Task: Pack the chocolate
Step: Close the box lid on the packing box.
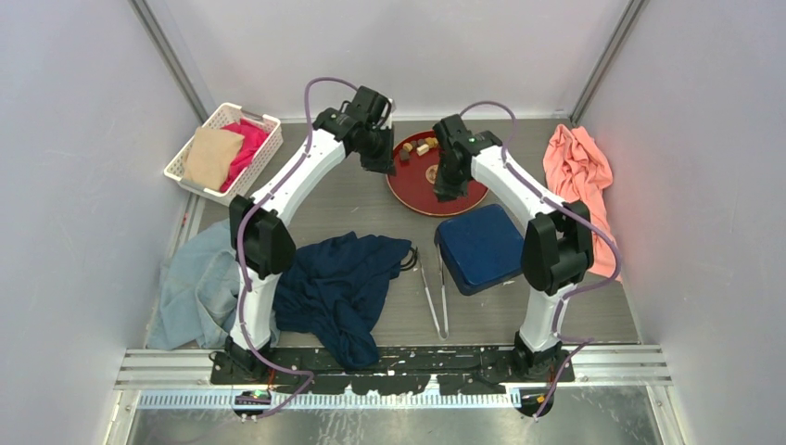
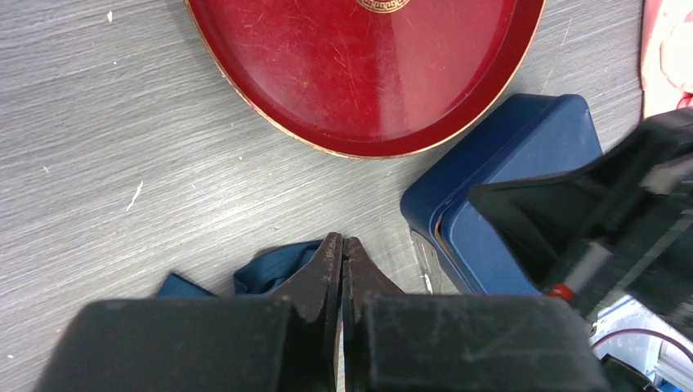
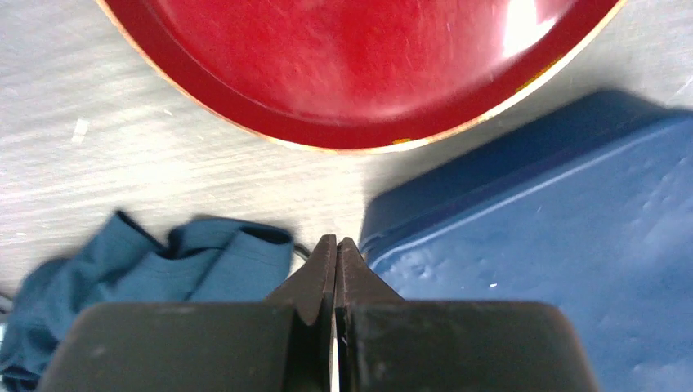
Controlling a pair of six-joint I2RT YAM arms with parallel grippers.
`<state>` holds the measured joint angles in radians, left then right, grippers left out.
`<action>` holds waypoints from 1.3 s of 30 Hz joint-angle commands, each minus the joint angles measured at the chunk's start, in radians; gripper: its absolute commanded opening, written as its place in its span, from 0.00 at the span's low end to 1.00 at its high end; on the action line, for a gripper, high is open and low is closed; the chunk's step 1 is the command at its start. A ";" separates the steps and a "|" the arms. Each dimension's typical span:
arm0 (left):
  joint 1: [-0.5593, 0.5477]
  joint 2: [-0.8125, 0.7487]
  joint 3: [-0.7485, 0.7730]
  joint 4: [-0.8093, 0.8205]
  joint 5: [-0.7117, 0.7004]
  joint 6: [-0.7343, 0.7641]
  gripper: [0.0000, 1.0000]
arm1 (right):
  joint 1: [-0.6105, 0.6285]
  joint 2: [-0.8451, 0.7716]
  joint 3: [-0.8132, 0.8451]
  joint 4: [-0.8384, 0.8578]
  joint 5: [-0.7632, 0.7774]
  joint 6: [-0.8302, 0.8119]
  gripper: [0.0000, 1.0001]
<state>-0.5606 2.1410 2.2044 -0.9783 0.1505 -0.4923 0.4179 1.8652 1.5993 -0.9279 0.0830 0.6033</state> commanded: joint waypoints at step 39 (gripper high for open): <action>-0.174 0.151 -0.124 0.140 0.458 -0.039 0.56 | -0.633 -0.200 -0.403 0.164 -0.339 -0.069 0.66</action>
<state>-0.7368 2.2814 2.0674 -0.8772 0.5663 -0.5217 -0.2134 1.6760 1.2053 -0.7979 -0.2096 0.5640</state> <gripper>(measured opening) 0.558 0.658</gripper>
